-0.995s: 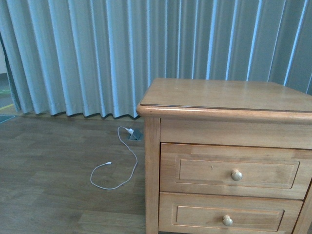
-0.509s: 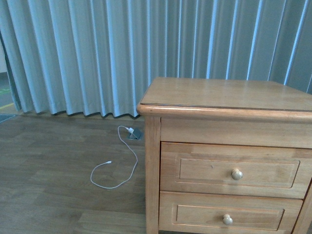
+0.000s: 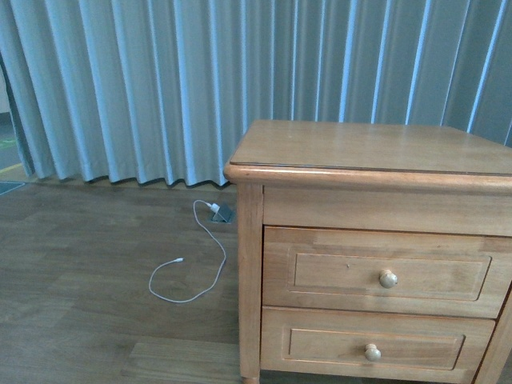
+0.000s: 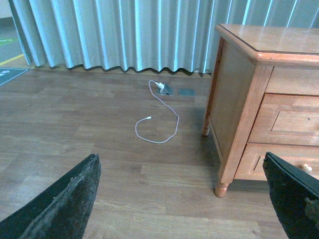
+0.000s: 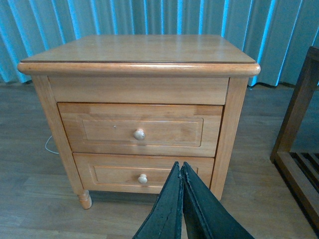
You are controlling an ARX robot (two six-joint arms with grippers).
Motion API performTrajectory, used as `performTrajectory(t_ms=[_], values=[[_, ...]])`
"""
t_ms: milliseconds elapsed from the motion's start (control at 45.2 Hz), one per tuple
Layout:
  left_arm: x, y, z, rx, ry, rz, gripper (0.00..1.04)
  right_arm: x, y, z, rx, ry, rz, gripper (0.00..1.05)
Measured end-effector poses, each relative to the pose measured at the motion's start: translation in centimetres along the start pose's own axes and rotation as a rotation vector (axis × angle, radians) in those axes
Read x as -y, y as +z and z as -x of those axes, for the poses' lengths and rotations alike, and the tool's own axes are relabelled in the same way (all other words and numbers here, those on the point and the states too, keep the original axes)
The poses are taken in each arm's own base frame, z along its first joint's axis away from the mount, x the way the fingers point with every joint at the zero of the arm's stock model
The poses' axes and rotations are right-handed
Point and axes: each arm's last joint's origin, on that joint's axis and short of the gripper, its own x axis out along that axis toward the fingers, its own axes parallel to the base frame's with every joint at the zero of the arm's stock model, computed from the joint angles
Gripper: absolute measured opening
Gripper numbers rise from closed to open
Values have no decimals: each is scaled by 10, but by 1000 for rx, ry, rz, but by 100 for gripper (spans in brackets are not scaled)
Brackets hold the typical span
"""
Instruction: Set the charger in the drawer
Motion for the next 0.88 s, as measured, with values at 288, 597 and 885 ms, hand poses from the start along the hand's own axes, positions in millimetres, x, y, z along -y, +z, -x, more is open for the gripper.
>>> performTrajectory(t_ms=[288,597,885], values=[[0,0,0,0,0,0,99,0,0,0,0,0,2,30],[0,0,0,0,0,0,99,0,0,0,0,0,2,96],[0,0,0,0,0,0,99,0,0,0,0,0,1,96]])
